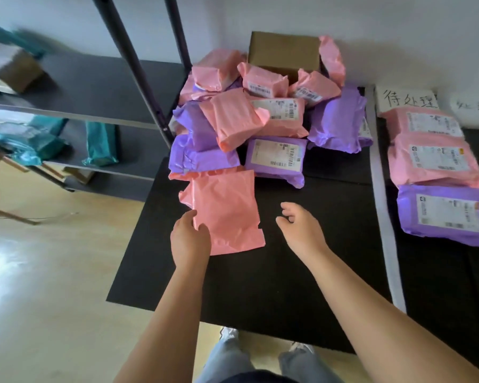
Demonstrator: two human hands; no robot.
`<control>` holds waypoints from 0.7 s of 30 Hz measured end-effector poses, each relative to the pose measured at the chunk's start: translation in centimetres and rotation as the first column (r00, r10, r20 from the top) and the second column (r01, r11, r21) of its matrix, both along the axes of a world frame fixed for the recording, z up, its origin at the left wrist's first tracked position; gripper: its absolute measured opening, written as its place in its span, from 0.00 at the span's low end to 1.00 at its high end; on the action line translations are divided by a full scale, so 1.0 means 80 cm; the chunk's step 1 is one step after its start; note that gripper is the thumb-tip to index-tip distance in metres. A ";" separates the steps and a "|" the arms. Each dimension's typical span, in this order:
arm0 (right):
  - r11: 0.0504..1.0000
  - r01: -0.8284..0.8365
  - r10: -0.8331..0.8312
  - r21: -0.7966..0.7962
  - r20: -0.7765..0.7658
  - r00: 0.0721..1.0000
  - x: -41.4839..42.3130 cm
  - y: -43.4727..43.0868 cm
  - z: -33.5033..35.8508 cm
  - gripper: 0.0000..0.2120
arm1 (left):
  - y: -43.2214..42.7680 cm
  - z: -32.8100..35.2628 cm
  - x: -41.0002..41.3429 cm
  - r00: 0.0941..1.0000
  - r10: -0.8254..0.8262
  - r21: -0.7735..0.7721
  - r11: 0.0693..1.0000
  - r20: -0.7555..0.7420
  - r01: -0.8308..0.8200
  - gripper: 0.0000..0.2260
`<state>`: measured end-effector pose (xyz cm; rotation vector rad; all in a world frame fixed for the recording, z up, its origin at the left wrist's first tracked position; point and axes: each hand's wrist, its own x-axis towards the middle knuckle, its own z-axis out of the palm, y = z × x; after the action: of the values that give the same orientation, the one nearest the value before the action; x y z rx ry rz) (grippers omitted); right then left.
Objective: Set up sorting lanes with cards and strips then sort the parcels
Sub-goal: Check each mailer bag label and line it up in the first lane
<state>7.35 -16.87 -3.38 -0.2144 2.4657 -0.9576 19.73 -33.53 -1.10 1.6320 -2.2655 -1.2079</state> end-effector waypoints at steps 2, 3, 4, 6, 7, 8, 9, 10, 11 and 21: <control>0.996 -0.055 0.052 0.072 0.047 0.998 0.017 -0.016 -0.016 0.23 | -0.010 -0.011 0.015 0.997 -0.050 0.013 0.999 0.065 0.049 0.21; 0.992 -0.073 0.066 0.103 0.065 0.996 0.025 -0.023 -0.024 0.24 | -0.015 -0.018 0.022 0.993 -0.080 0.015 0.997 0.092 0.079 0.21; 0.987 -0.087 0.077 0.134 0.079 0.994 0.031 -0.029 -0.030 0.24 | -0.018 -0.024 0.028 0.986 -0.113 0.015 0.994 0.120 0.112 0.21; 0.974 -0.122 0.103 0.192 0.106 0.989 0.042 -0.039 -0.039 0.25 | -0.024 -0.036 0.038 0.967 -0.198 0.015 0.980 0.160 0.198 0.21; 0.967 -0.141 0.118 0.212 0.119 0.986 0.046 -0.042 -0.042 0.26 | -0.026 -0.040 0.042 0.957 -0.241 0.017 0.970 0.164 0.241 0.21; 0.962 -0.153 0.126 0.224 0.130 0.983 0.050 -0.044 -0.044 0.26 | -0.028 -0.042 0.044 0.947 -0.278 0.024 0.960 0.162 0.278 0.21; 0.960 -0.155 0.126 0.232 0.136 0.983 0.052 -0.045 -0.046 0.27 | -0.029 -0.044 0.046 0.939 -0.305 0.033 0.952 0.157 0.304 0.21; 0.961 -0.147 0.116 0.232 0.140 0.983 0.054 -0.047 -0.047 0.27 | -0.031 -0.045 0.047 0.935 -0.323 0.037 0.946 0.149 0.321 0.21; 0.965 -0.129 0.098 0.226 0.146 0.984 0.055 -0.049 -0.047 0.26 | -0.033 -0.045 0.048 0.933 -0.333 0.038 0.943 0.134 0.331 0.21; 0.956 0.292 -0.289 -0.002 0.142 0.947 0.048 -0.041 -0.013 0.23 | -0.049 0.006 0.034 0.939 -0.299 -0.057 0.954 -0.169 0.294 0.18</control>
<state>11.22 -20.17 -4.39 0.2103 2.3968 -1.0807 22.46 -37.42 -0.64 1.1473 -2.4612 -1.3111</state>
